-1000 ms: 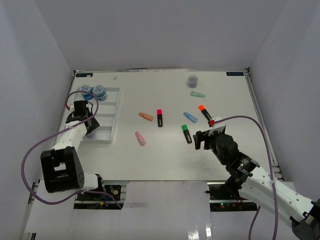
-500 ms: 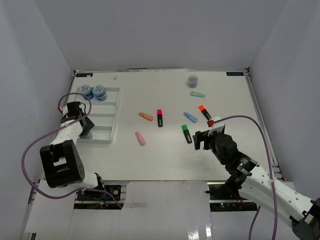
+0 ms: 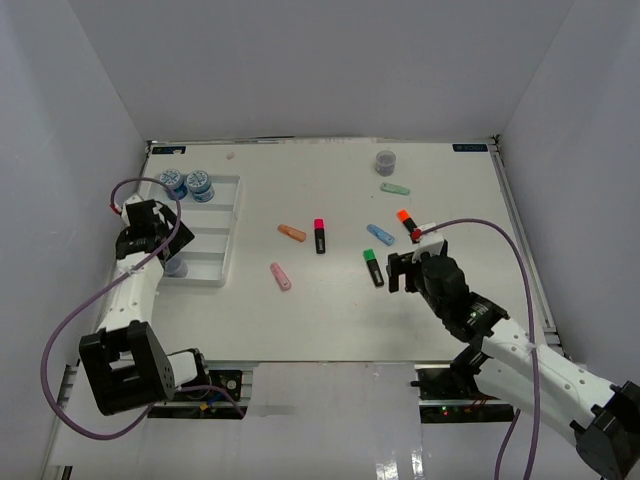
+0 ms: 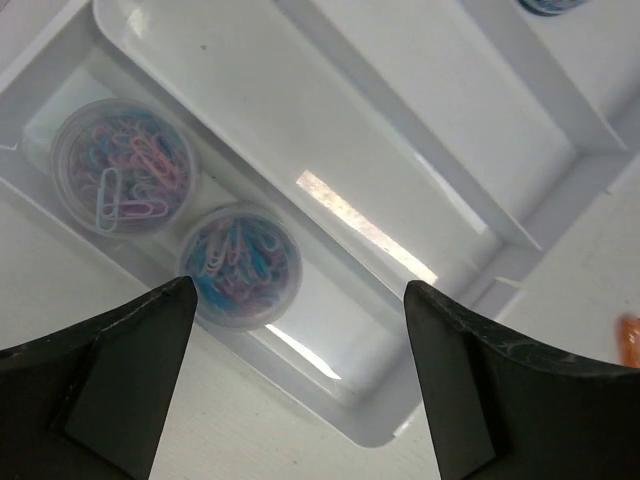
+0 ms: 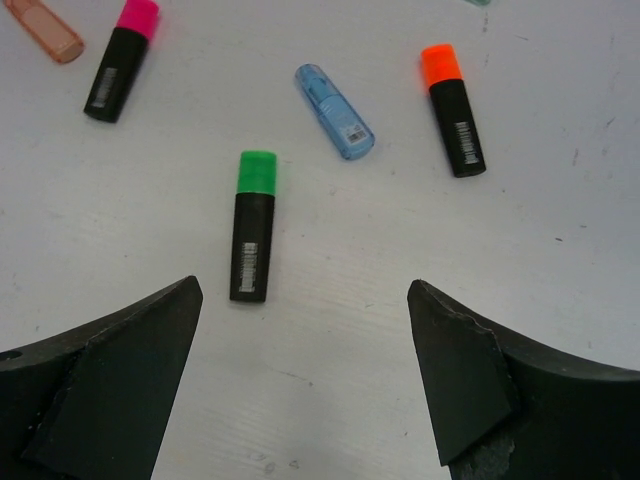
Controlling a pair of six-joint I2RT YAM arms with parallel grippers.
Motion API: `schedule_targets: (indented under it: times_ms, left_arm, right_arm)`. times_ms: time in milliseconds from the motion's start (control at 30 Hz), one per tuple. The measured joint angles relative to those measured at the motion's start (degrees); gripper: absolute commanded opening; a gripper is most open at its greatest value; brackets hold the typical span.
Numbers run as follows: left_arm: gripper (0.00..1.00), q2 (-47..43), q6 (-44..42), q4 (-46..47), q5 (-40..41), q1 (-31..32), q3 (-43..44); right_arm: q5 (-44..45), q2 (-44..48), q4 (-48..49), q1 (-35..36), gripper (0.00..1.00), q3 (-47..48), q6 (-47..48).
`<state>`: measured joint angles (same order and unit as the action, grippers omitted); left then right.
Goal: Sort the stationery into containers
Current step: Place the stationery in the storage box, then pick up the stationery from the center of the board.
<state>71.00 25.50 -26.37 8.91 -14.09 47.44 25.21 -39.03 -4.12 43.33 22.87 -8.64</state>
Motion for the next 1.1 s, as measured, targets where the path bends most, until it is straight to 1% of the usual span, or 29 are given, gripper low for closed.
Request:
schedule_targets:
  times_ms: [67, 133, 333, 500, 600, 633, 700, 900, 1100]
  left_arm:
    - [0.98, -2.5, -0.2, -0.1, -1.0, 1.6, 0.2]
    - [0.98, -4.3, -0.9, -0.2, -1.4, 4.6, 0.7]
    - [0.98, -7.9, -4.2, 0.4, -2.2, 15.2, 1.3]
    - [0.98, -12.0, -7.5, 4.5, -6.4, 21.0, -1.9]
    - [0.98, -12.8, -8.6, 5.5, -8.9, 21.8, -3.7]
    - [0.98, -12.7, -8.7, 5.5, -9.6, 21.8, -3.9]
    - [0.98, -12.5, -9.0, 5.7, -10.3, 21.8, -3.9]
    - [0.98, -12.6, -9.2, 6.4, -11.5, 21.8, -3.9]
    - [0.98, -12.6, -9.1, 6.3, -11.9, 22.0, -3.9]
  right_arm:
    - [-0.6, -4.0, 0.0, -3.0, 0.9, 2.5, -0.1]
    - [-1.9, -8.6, -0.2, -7.1, 0.9, 5.8, -0.2]
    - [-6.2, -24.6, 1.5, -18.1, 0.9, 20.2, 0.7]
    - [-11.3, -39.5, 4.6, -24.6, 0.9, 32.9, 3.5]
    - [-15.0, -48.8, 6.5, -26.2, 0.9, 40.2, 7.0]
    - [-15.6, -50.5, 6.7, -26.3, 0.9, 41.7, 7.8]
    - [-18.7, -58.1, 7.3, -26.4, 0.9, 48.9, 11.0]
    - [-24.5, -73.8, 8.3, -26.7, 0.9, 64.0, 17.2]
    - [-26.3, -85.8, 8.5, -27.6, 0.9, 72.6, 19.7]
